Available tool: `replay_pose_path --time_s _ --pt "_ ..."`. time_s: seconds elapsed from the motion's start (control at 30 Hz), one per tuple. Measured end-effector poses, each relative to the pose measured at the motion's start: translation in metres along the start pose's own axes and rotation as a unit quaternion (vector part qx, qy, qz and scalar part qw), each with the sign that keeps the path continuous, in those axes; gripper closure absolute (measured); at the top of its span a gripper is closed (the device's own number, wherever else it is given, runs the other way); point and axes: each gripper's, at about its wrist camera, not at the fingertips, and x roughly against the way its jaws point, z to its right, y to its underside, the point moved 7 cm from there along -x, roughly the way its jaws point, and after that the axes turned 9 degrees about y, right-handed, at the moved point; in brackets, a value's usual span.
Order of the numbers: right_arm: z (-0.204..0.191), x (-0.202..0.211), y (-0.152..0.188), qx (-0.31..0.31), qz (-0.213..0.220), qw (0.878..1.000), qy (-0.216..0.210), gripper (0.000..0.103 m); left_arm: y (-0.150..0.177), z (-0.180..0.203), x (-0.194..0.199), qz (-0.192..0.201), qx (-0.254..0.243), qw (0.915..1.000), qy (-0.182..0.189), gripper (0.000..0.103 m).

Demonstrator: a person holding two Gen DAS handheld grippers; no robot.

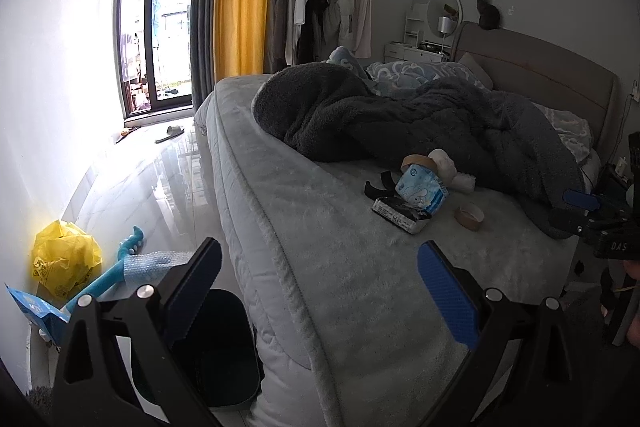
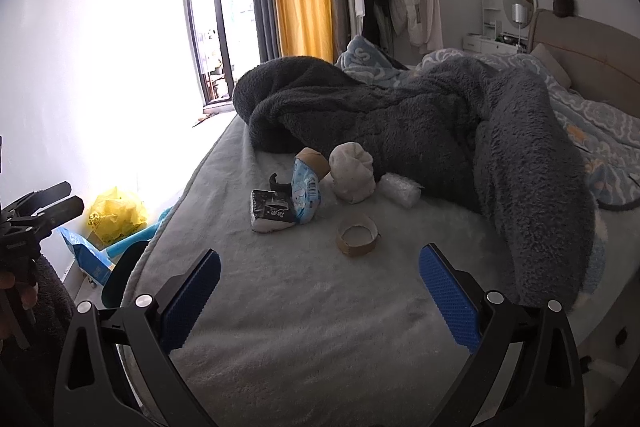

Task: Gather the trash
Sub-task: 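Move the right tool to the brown cardboard tube ring and close on it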

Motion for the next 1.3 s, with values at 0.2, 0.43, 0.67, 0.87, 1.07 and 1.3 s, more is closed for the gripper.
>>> replay_pose_path --time_s 0.2,0.43,0.67,0.87,1.07,1.3 --pt "-0.004 -0.019 -0.017 0.01 -0.005 1.0 0.006 0.003 -0.005 0.007 -0.006 0.0 -0.014 0.9998 0.015 0.003" --pt "-0.003 -0.066 -0.011 0.029 -0.048 0.998 0.007 0.005 -0.015 0.006 -0.029 -0.016 -0.009 0.9985 0.052 0.003" --pt "0.007 -0.103 -0.007 0.023 -0.074 0.997 -0.009 0.009 -0.017 0.025 -0.068 -0.043 -0.055 0.9918 0.106 0.004" --pt "0.011 -0.13 0.002 0.02 -0.099 0.995 -0.026 0.019 -0.018 0.036 -0.107 -0.067 -0.087 0.985 0.134 0.004" --pt "0.013 -0.148 0.004 0.036 -0.105 0.994 -0.021 0.026 -0.02 0.043 -0.136 -0.084 -0.089 0.9781 0.168 0.005" --pt "0.015 -0.169 0.014 0.044 -0.129 0.99 -0.025 0.034 -0.015 0.055 -0.164 -0.103 -0.107 0.9699 0.193 0.005"
